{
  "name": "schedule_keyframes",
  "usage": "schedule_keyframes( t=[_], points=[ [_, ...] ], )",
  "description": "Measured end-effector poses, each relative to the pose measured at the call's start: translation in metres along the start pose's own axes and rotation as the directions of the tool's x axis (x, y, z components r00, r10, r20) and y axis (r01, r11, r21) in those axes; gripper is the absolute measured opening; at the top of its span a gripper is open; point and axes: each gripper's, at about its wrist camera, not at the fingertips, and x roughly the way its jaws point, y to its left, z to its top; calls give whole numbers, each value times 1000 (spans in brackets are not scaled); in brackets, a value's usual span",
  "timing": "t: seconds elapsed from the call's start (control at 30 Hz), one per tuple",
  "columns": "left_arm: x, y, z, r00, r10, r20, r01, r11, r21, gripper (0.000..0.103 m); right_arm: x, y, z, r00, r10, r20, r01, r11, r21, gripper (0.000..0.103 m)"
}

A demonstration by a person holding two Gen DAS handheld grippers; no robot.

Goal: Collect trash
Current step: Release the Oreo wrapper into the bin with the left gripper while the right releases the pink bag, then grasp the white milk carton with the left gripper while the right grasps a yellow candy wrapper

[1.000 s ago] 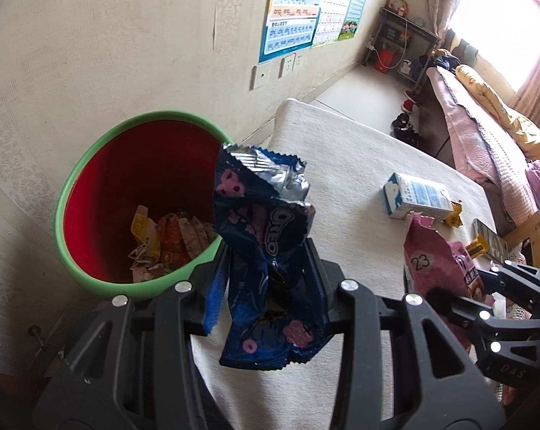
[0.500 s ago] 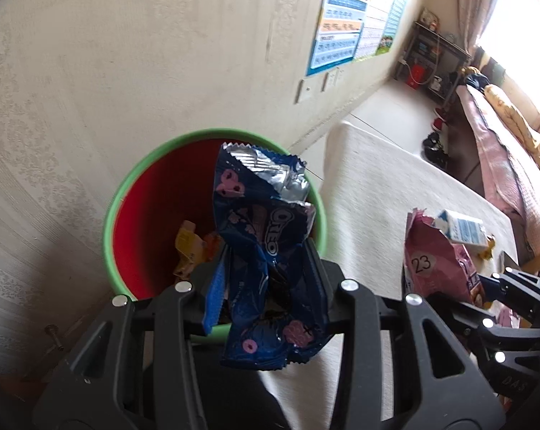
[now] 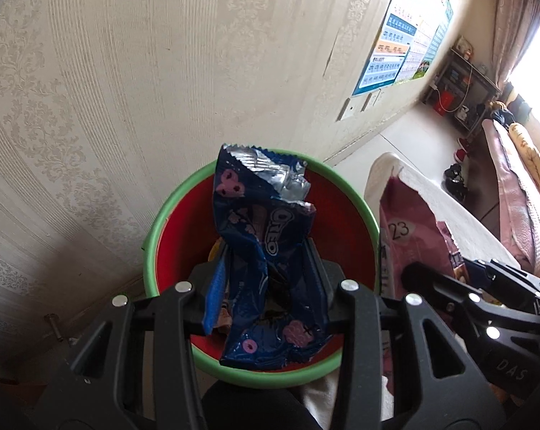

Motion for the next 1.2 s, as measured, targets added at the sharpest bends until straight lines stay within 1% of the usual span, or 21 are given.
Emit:
schedule_keyframes(
  t=[0.03,0.07,0.1,0.13,0.23,0.3,0.33,0.43,0.5,0.57,0.63,0.7,0.73,0.8,0.87,0.93,0.97,1.07,1.1,1.13,1.2],
  points=[
    [1,1,1,1000,3,2,-3,1000,-5,39,1,1,3,1000,7,9,-7,1000,1,44],
    [1,3,2,1000,11,7,-11,1000,-12,45,2,1,5,1000,17,15,-17,1000,4,48],
    [1,5,3,1000,19,15,-19,1000,-23,49,2,0,6,999,32,18,-32,999,13,59],
    [0,7,3,999,26,23,-25,999,-37,56,1,-1,7,999,38,23,-38,999,21,63],
    [-1,12,1,999,37,32,-36,998,-48,60,-7,-7,0,999,30,37,-31,999,40,63],
    [-3,10,-4,999,42,30,-41,998,-44,62,-21,-14,-13,999,13,48,-16,999,49,64],
    [-5,8,-7,999,38,33,-37,998,-41,63,-29,-20,-22,999,-5,51,3,999,44,66],
    [-8,0,-18,999,24,32,-23,999,-22,63,-60,-50,-58,992,-118,43,116,992,46,68],
    [-6,-10,-22,1000,9,20,-9,1000,-4,63,-82,-81,-82,976,-217,30,214,973,86,68],
    [-6,-27,-27,1000,-24,9,23,999,28,63,-105,-117,-106,947,-322,13,315,935,162,68],
    [-4,-49,-31,998,-60,-1,60,995,81,63,-127,-152,-130,912,-410,-8,397,879,265,68],
    [-1,-76,-37,995,-101,-20,103,984,148,65,-146,-184,-152,879,-476,-25,450,810,376,68],
    [1,-91,-40,992,-126,-34,130,974,185,68,-152,-199,-161,870,-492,-43,462,778,425,68],
    [2,-120,-44,985,-167,-53,175,949,262,72,-157,-217,-172,858,-510,-64,474,737,482,68],
    [1,-151,-48,978,-199,-63,208,913,350,76,-159,-230,-178,852,-518,-80,477,702,528,68],
    [0,-182,-52,970,-230,-74,239,872,427,81,-156,-240,-184,867,-488,-99,452,690,565,68],
    [1,-195,-53,967,-242,-83,253,853,457,84,-151,-243,-185,879,-465,-109,437,692,575,68],
    [8,-236,-53,961,-249,-121,274,789,550,85,-141,-249,-192,914,-392,-107,374,708,599,65],
    [10,-249,-56,960,-247,-132,277,768,577,85,-139,-250,-192,927,-364,-93,343,717,607,53],
    [14,-264,-57,959,-244,-143,279,738,615,85,-138,-253,-190,935,-344,-85,322,723,611,37],
    [20,-286,-62,957,-242,-160,285,682,674,85,-142,-254,-186,947,-316,-56,282,733,619,32]
  ],
)
